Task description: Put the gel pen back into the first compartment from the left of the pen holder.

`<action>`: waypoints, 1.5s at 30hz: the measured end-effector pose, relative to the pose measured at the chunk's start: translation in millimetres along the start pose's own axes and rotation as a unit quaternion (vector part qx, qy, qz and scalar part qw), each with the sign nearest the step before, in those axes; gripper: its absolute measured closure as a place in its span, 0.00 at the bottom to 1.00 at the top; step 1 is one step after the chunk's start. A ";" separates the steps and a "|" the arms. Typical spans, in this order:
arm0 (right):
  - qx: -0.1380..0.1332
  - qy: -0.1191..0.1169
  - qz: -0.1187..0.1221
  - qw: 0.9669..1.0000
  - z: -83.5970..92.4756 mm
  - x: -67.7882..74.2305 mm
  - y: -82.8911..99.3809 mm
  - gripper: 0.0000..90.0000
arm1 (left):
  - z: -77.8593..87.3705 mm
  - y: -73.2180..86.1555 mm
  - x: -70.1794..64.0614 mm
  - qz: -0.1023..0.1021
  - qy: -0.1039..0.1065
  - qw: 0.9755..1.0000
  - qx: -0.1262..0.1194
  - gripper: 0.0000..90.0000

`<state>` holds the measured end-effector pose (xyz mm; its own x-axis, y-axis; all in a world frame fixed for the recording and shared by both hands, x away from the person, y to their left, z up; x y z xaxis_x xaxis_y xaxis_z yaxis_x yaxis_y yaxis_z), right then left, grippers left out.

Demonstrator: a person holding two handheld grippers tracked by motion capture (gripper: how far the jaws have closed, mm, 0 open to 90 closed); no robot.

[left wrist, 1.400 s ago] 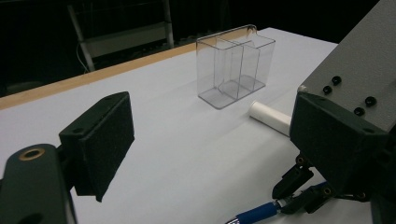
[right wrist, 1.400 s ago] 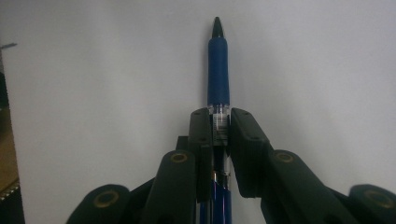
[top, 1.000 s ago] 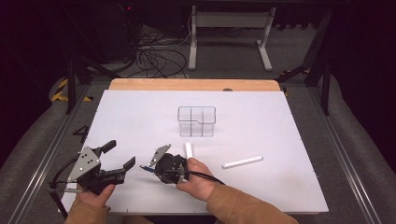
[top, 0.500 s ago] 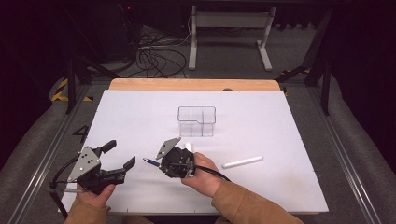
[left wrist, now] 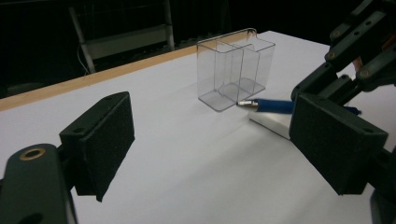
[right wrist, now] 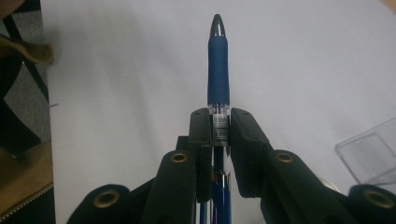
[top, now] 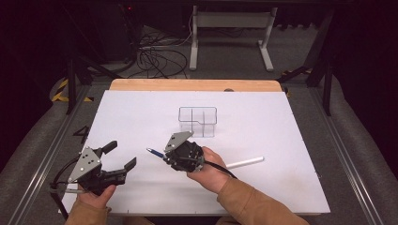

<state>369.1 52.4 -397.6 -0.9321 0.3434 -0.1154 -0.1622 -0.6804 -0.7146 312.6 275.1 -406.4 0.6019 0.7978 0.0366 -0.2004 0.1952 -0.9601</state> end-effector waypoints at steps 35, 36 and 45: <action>-0.145 0.032 -0.072 0.986 49.2 -54.5 -23.8 0.88 | -5.0 2.4 -4.3 -0.003 0.011 1.000 0.009 0.16; -0.148 0.035 -0.075 0.986 49.7 -56.3 -24.2 0.88 | -5.0 2.5 -4.6 -0.002 0.012 1.000 0.009 0.16; -0.179 0.053 -0.095 0.978 49.9 -71.6 -25.6 0.88 | -5.1 2.6 -4.7 -0.003 0.012 1.000 0.010 0.16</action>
<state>423.8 13.0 -336.7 -0.8547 0.5189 -0.0150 -0.1871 -0.3349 -0.9235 313.2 269.0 -410.5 0.6221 0.7822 0.0355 -0.2112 0.2113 -0.9543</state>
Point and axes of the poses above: each handheld gripper's, and its own axes: z roughly backward along the jaws, y roughly out of its underside, x roughly to its left, the point moved 4 cm from there along -z, roughly forward along the jaws, and after that the axes turned 1 degree about y, right-handed, at the moved point
